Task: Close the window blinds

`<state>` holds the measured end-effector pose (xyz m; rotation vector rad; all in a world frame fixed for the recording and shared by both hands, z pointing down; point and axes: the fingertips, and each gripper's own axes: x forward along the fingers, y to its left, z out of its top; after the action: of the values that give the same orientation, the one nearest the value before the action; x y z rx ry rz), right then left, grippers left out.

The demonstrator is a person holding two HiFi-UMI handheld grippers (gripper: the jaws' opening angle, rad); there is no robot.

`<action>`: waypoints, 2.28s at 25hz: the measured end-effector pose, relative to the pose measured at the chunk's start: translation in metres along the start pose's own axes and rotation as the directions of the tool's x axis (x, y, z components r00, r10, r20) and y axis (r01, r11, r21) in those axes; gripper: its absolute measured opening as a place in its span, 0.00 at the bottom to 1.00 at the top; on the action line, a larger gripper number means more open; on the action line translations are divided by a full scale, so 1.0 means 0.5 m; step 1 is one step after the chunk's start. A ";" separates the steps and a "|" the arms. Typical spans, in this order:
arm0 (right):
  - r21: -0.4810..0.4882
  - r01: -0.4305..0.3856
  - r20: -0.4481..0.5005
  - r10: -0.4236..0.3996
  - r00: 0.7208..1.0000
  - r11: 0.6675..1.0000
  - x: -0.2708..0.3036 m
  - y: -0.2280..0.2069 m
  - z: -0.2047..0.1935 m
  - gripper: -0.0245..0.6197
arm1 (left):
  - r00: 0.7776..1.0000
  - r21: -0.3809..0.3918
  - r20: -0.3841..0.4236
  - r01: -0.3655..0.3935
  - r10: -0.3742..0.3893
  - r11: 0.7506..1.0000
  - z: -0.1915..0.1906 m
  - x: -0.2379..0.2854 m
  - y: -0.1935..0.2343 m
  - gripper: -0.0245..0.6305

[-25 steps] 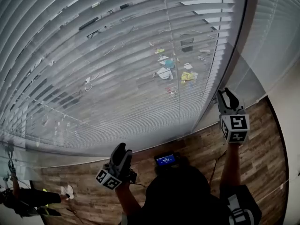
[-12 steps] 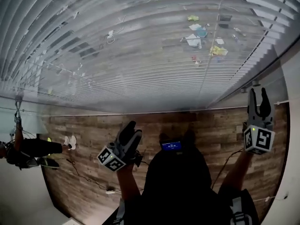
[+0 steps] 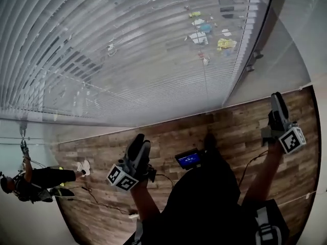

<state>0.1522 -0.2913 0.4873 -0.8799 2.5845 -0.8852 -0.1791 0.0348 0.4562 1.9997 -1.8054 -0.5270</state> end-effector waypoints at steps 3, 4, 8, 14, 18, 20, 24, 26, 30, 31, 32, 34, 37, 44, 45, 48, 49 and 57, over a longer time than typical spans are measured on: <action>0.005 0.019 0.010 -0.019 1.000 1.000 -0.132 0.032 0.028 0.29 | 0.997 -0.046 0.048 0.062 -0.060 0.997 -0.066 -0.061 -0.037 0.32; -0.030 0.042 0.000 -0.042 0.999 0.999 -0.179 0.044 0.044 0.29 | 0.995 -0.073 0.064 0.076 -0.072 0.994 -0.085 -0.076 -0.045 0.32; -0.172 0.197 -0.004 -0.201 0.980 0.965 -0.357 0.051 0.122 0.29 | 0.987 -0.171 0.123 0.121 -0.101 0.978 -0.152 -0.108 -0.066 0.32; -0.104 0.279 0.028 -0.277 0.960 0.955 -0.535 0.021 0.168 0.29 | 0.981 -0.241 0.152 0.151 -0.117 0.959 -0.218 -0.128 -0.126 0.32; -0.048 0.190 0.051 -0.187 0.981 0.981 -0.532 0.020 0.172 0.29 | 0.980 -0.171 0.169 0.132 -0.103 0.976 -0.204 -0.126 -0.159 0.32; -0.040 0.164 0.056 -0.162 0.985 0.986 -0.536 0.013 0.174 0.29 | 0.982 -0.147 0.170 0.104 -0.079 0.984 -0.206 -0.128 -0.174 0.32; -0.070 0.131 0.056 -0.127 0.990 0.989 -0.568 -0.004 0.197 0.29 | 0.988 -0.135 0.156 0.028 -0.006 0.990 -0.236 -0.128 -0.201 0.32; -0.088 0.118 0.059 -0.113 0.992 0.989 -0.601 -0.035 0.224 0.29 | 0.987 -0.128 0.161 0.016 0.004 0.992 -0.258 -0.106 -0.237 0.32; -0.079 0.063 0.064 -0.058 0.996 0.995 -0.694 -0.166 0.313 0.29 | 0.984 -0.101 0.178 0.037 -0.019 0.994 -0.316 -0.005 -0.404 0.32; -0.068 0.041 0.055 -0.037 0.998 0.997 -0.707 -0.190 0.327 0.29 | 0.984 -0.096 0.176 0.043 -0.026 0.994 -0.328 0.011 -0.447 0.32; -0.058 0.018 0.035 -0.016 0.999 0.998 -0.716 -0.208 0.335 0.29 | 0.986 -0.093 0.167 0.041 -0.025 0.995 -0.341 0.019 -0.487 0.32; -0.033 -0.032 -0.024 0.031 0.999 0.999 -0.719 -0.232 0.335 0.29 | 0.990 -0.086 0.139 0.005 0.007 0.996 -0.368 0.017 -0.549 0.32; -0.001 -0.113 -0.071 0.113 0.991 0.994 -0.694 -0.278 0.334 0.29 | 0.991 -0.049 0.128 -0.035 0.041 0.998 -0.396 0.035 -0.618 0.32; 0.095 -0.244 -0.116 0.255 0.960 0.965 -0.691 -0.281 0.300 0.29 | 0.979 0.022 0.148 -0.143 0.138 0.989 -0.425 -0.046 -0.741 0.32; 0.106 -0.262 -0.118 0.273 0.955 0.959 -0.696 -0.268 0.293 0.29 | 0.977 0.023 0.157 -0.147 0.141 0.989 -0.426 -0.059 -0.750 0.32; 0.127 -0.290 -0.136 0.306 0.942 0.949 -0.721 -0.240 0.273 0.29 | 0.977 0.027 0.179 -0.126 0.119 0.992 -0.438 -0.076 -0.782 0.32; 0.124 -0.296 -0.149 0.312 0.938 0.947 -0.731 -0.232 0.268 0.29 | 0.976 0.025 0.188 -0.113 0.107 0.993 -0.445 -0.081 -0.792 0.32; 0.093 -0.302 -0.223 0.315 0.922 0.949 -0.864 -0.148 0.258 0.29 | 0.961 -0.085 0.269 -0.042 0.063 0.995 -0.515 -0.172 -0.822 0.32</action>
<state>0.5779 -0.1277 0.4577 -0.3497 2.7738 -1.0126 0.2951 0.1677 0.4615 1.8956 -1.9546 -0.8793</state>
